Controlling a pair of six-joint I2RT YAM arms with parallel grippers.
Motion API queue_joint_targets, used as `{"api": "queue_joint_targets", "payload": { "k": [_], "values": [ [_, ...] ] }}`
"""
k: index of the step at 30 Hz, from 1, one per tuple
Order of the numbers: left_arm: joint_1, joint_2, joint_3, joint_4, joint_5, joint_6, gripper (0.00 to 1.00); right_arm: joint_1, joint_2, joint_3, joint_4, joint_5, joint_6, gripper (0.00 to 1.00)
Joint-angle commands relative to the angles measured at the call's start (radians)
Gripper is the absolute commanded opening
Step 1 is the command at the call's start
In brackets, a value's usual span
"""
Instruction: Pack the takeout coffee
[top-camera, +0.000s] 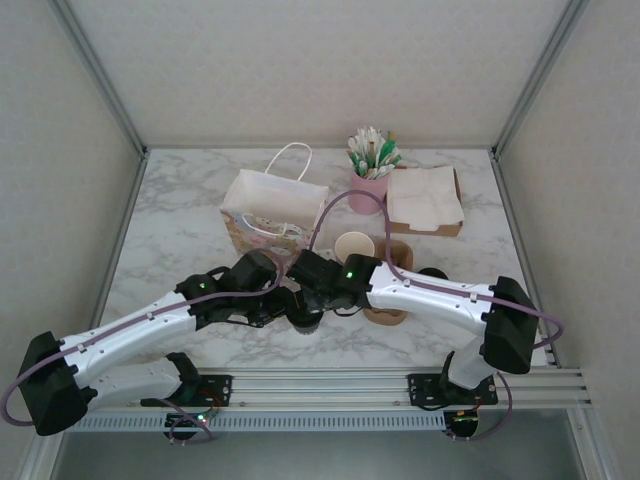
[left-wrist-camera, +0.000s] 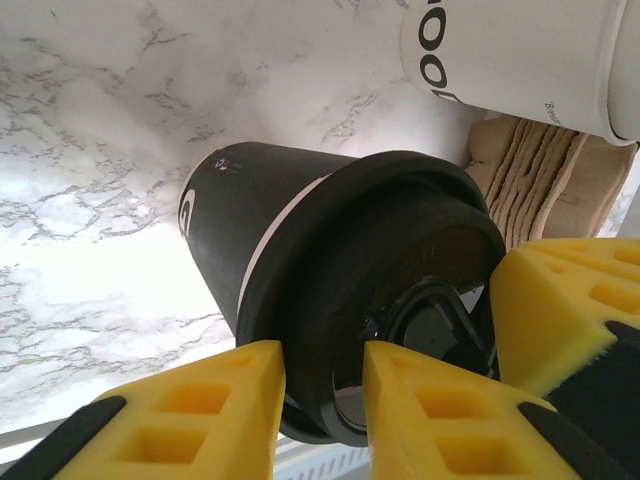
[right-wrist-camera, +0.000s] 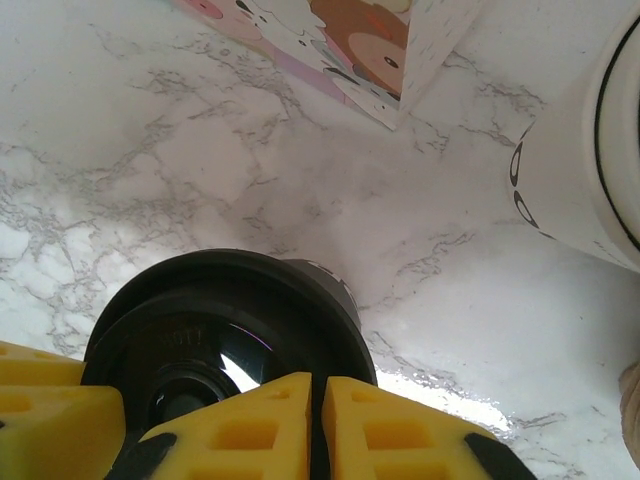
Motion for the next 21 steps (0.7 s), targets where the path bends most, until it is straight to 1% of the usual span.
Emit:
{"api": "queue_joint_targets", "payload": {
  "k": [1, 7, 14, 21],
  "values": [
    [0.01, -0.003, 0.036, -0.128, -0.036, 0.013, 0.3, 0.02, 0.067, 0.011, -0.159, -0.031, -0.011, 0.15],
    [0.011, 0.001, 0.111, -0.149, -0.038, 0.019, 0.31, 0.02, 0.059, 0.086, -0.173, -0.007, -0.015, 0.18],
    [0.011, -0.01, 0.135, -0.184, -0.052, 0.029, 0.32, 0.019, 0.012, 0.097, -0.161, -0.005, -0.006, 0.25],
    [0.014, -0.018, 0.162, -0.219, -0.068, 0.045, 0.33, 0.018, 0.01, 0.159, -0.167, -0.008, -0.016, 0.3]
  ]
}}
